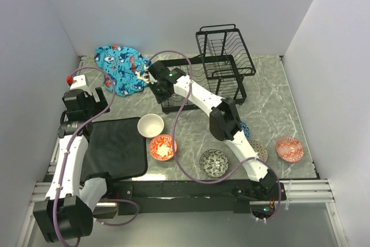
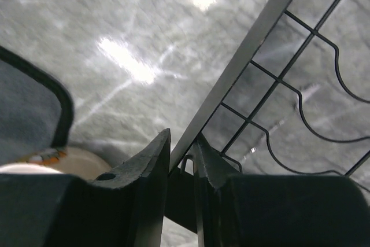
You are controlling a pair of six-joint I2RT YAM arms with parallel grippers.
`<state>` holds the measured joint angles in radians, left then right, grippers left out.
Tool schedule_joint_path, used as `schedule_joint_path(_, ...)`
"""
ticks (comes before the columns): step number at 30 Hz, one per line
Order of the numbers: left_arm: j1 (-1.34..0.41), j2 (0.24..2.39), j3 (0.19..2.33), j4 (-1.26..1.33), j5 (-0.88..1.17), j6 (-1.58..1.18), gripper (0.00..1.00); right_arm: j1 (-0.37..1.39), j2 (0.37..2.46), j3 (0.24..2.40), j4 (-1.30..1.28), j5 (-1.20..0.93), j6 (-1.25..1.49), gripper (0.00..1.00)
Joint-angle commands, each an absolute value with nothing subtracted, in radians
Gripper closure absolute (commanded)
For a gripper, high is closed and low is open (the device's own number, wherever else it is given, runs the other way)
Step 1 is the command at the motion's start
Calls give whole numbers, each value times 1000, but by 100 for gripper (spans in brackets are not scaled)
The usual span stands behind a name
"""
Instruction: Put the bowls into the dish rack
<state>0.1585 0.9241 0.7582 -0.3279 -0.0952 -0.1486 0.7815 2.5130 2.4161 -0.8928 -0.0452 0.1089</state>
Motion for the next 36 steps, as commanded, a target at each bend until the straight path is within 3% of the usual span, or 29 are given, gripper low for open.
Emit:
schedule_joint_path(1,163,930,744,-282,-61,-153,3,765,2396,2340,-974,-51,48,87)
schedule_joint_path(13,164,988,745,-226,-35,-130,3,770,2261,2160,-991,-86,9,93)
schedule_joint_path(36,161,920,700,-183,11,-113,3,848,1990,1810,-1006,-187,-511,99)
